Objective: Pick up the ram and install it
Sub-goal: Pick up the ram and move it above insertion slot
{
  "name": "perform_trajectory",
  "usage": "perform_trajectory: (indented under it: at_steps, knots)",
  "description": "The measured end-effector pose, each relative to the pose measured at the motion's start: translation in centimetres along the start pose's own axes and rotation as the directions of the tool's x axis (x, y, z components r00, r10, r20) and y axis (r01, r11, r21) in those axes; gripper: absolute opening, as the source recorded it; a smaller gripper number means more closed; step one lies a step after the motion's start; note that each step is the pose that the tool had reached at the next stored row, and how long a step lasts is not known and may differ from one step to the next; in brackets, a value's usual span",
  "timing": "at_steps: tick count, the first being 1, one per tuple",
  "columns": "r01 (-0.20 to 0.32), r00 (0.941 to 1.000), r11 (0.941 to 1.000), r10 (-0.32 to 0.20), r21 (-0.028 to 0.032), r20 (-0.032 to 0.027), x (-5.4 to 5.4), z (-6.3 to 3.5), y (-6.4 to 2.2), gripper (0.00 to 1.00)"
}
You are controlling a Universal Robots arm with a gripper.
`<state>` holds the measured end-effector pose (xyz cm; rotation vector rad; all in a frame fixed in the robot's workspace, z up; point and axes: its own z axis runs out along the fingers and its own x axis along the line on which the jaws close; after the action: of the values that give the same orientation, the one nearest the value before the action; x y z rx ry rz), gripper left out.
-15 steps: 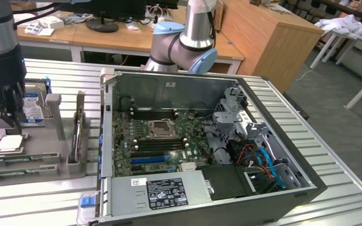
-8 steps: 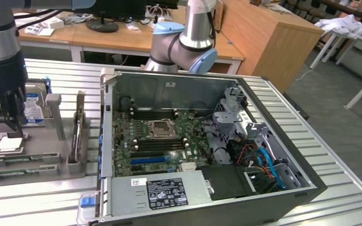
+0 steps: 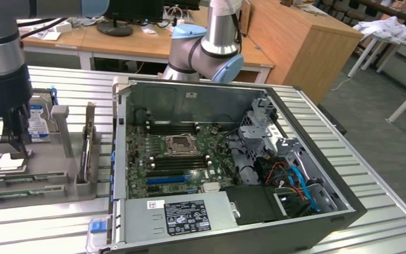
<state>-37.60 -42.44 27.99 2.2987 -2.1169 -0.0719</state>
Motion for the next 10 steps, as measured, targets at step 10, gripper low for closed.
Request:
perform_trajectory:
  at_steps: [10]
  knots:
    - [0.026, 0.9997, 0.9997, -0.026, -0.0006, -0.0011, 0.0, 1.24, -0.05, 0.42]
